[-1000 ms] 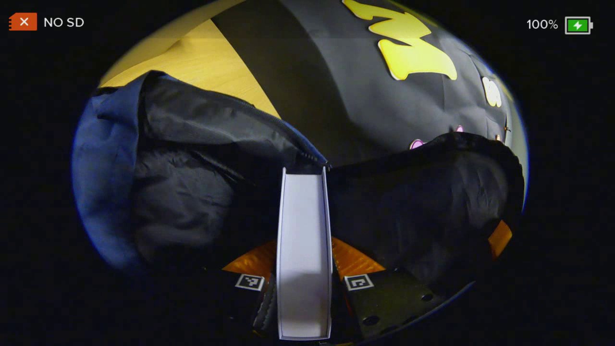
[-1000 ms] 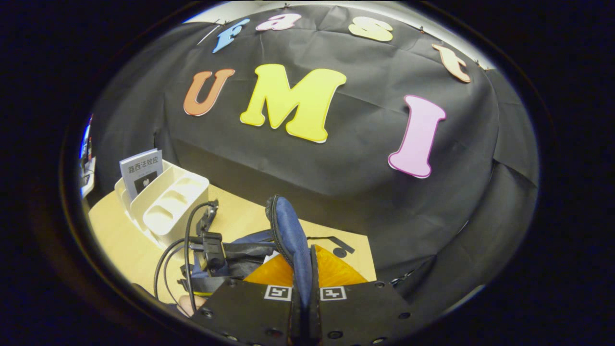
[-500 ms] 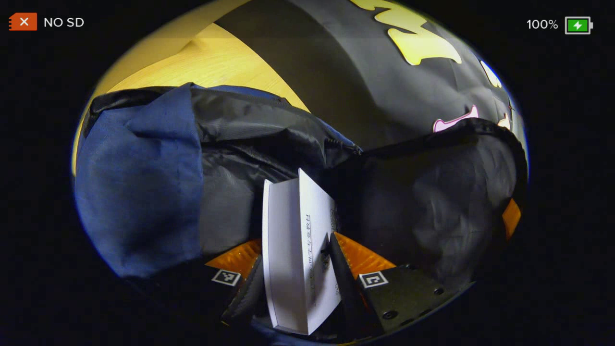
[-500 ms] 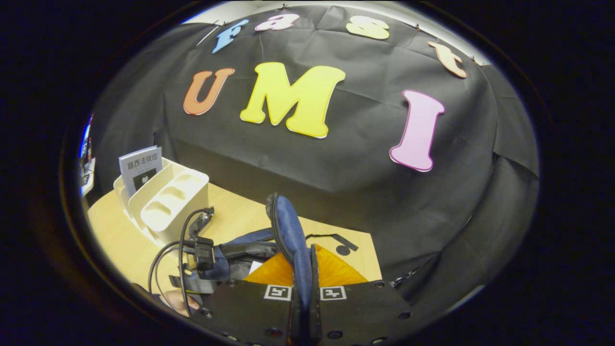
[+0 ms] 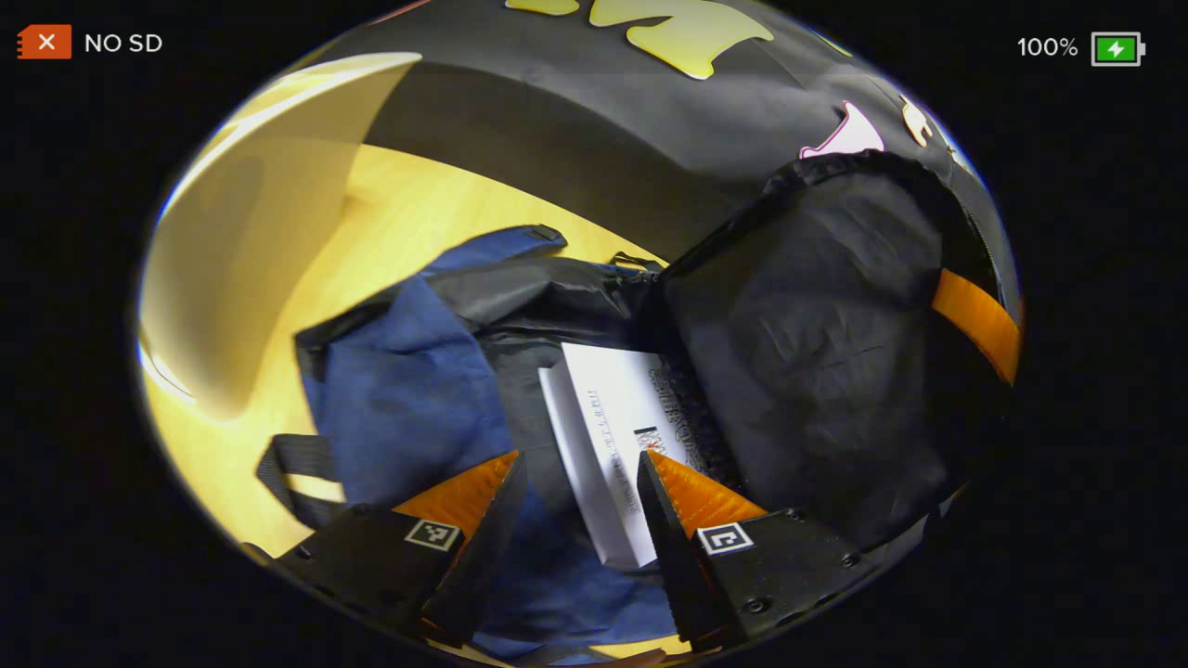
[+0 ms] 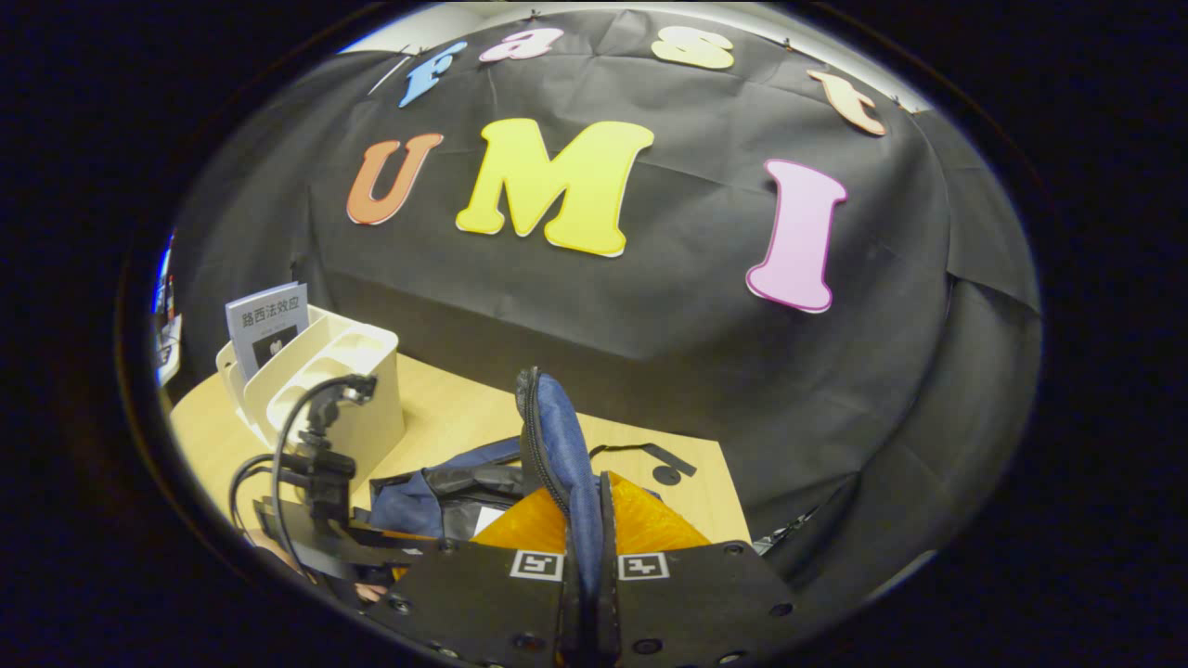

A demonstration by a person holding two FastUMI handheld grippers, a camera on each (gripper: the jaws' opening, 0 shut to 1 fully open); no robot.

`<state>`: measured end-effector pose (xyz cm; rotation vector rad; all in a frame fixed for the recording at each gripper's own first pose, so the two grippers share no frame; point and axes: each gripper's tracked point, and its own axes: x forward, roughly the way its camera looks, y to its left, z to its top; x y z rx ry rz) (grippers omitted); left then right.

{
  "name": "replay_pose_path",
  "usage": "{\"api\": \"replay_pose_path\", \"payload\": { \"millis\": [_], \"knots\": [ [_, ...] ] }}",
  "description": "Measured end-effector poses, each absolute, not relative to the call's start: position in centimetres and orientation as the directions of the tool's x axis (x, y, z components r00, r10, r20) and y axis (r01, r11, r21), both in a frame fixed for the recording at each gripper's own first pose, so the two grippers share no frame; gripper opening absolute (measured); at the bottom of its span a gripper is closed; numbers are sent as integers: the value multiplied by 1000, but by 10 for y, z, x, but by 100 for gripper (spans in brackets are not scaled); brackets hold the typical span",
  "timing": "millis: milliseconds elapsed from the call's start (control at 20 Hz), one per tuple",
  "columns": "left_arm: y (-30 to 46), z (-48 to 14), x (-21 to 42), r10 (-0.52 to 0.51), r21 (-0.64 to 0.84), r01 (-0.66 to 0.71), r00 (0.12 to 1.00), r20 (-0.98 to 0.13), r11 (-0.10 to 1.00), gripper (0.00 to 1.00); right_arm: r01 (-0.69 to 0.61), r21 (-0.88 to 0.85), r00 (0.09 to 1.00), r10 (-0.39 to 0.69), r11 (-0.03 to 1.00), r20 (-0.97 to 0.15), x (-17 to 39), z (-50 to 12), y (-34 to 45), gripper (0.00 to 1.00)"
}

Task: Open the schoolbag, grab two books from the bookshelf and put them into the schoolbag.

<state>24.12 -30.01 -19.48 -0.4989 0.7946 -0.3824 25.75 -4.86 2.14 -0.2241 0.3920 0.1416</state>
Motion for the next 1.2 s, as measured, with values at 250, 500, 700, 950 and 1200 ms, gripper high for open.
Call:
{"api": "replay_pose_path", "payload": {
  "millis": [250, 500, 700, 950, 1200],
  "knots": [
    [-274, -141, 219, -488, -503, 211, 700, -521, 838, 78, -184, -193, 909, 93, 964, -405, 256, 10, -48, 7],
    [-219, -91, 216, -380, -327, 239, 786, -487, 914, 82, -188, -187, 904, 95, 964, -418, 253, 4, -46, 7],
    [-180, -58, 213, -314, -234, 228, 827, -465, 945, 96, -198, -179, 899, 106, 964, -425, 250, -1, -41, 7],
    [-120, -8, 223, -196, -90, 174, 881, -430, 981, 99, -212, -181, 898, 119, 960, -423, 244, -3, -30, 7],
    [-51, 38, 243, -68, 16, 82, 907, -415, 996, 99, -224, -135, 894, 148, 965, -423, 236, -9, -20, 10]
  ]
}}
